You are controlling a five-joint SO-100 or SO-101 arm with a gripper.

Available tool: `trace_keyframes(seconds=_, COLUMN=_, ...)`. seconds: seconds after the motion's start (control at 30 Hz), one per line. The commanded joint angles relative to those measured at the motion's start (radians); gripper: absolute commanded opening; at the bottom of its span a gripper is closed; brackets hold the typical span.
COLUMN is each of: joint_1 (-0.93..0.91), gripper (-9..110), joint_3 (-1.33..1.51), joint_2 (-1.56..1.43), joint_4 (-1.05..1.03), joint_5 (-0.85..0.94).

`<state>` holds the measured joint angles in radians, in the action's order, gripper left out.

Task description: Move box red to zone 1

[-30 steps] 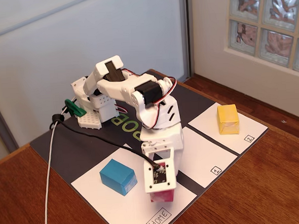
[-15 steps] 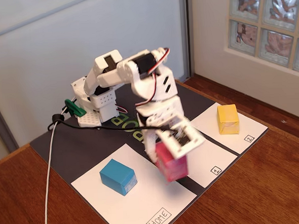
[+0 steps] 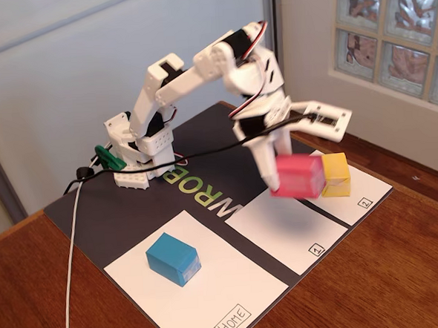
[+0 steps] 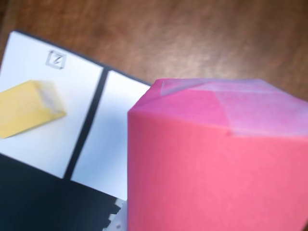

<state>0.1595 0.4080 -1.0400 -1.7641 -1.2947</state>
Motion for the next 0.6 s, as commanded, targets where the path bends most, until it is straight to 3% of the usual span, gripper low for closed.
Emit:
trace_keyframes(seconds=0.0, joint_1=0.071, gripper=0, joint_3=0.054, joint_2=-0.124, joint_4=-0.169, joint_5=-0.023)
trace_keyframes(seconds=0.23, joint_1=0.112, gripper=0, joint_3=0.367, joint_2=-0.301, joint_4=-0.164, joint_5=-0.054)
trace_keyframes(seconds=0.57, joint_1=0.041, gripper=0, joint_3=0.859, joint_2=-0.551, joint_4=0.041, joint_5=-0.029)
